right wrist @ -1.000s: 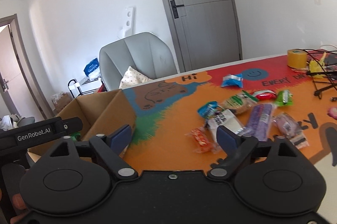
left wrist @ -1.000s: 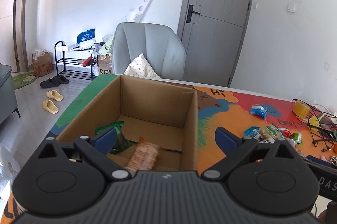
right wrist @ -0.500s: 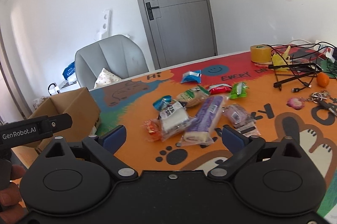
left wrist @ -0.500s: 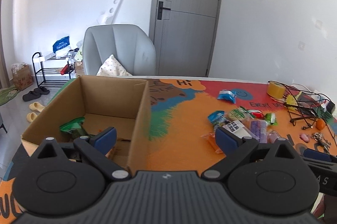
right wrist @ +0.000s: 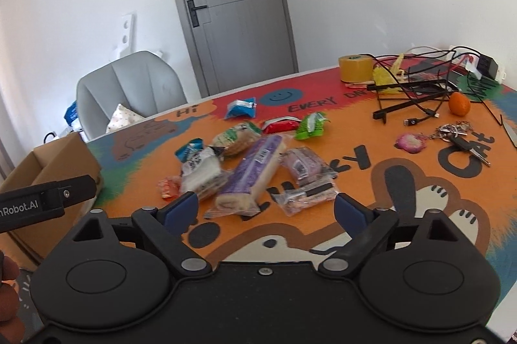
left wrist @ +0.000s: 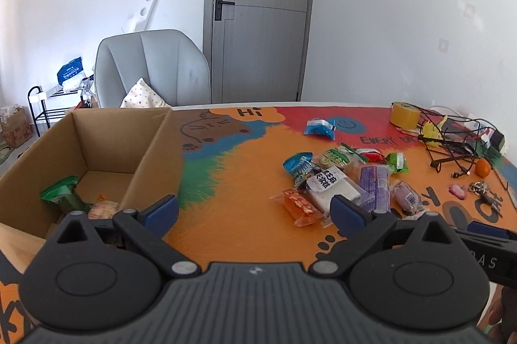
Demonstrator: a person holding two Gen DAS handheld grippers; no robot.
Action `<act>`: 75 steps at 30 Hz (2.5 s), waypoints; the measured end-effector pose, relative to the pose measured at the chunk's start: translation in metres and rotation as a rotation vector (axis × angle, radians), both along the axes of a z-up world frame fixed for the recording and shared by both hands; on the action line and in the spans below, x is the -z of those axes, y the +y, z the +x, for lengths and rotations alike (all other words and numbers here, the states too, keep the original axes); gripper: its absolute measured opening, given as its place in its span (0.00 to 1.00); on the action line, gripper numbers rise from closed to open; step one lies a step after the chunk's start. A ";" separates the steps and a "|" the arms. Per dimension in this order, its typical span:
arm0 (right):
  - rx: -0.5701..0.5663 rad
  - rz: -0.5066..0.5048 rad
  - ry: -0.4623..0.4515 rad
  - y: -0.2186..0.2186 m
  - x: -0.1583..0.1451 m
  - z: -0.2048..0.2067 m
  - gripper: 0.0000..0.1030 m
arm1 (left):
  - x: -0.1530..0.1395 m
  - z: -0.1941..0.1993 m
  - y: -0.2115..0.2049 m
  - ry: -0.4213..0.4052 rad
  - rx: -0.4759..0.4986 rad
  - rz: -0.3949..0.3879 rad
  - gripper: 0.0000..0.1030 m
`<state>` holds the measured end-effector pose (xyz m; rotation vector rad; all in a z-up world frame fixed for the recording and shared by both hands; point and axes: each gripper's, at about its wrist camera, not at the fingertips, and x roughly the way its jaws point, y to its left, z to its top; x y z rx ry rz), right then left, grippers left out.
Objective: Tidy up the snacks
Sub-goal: 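Move both grippers back from the box toward the remaining snacks, then grasp the orange candy pack with the left gripper while the right grasps a clear bread pack, then carry both packs over the cardboard box and open both grippers to drop them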
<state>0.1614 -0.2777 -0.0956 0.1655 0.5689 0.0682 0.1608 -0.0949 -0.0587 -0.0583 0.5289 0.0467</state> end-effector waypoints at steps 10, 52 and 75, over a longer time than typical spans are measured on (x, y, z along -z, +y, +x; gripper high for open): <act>0.055 -0.064 0.022 -0.011 0.016 0.021 0.82 | 0.020 0.028 -0.019 0.035 0.013 0.037 0.96; 0.057 -0.080 0.067 -0.019 0.042 0.054 0.52 | 0.059 0.076 -0.029 0.128 0.022 0.011 0.19; 0.010 -0.047 -0.026 0.002 0.014 0.018 0.52 | 0.020 0.024 -0.010 0.015 0.018 0.004 0.16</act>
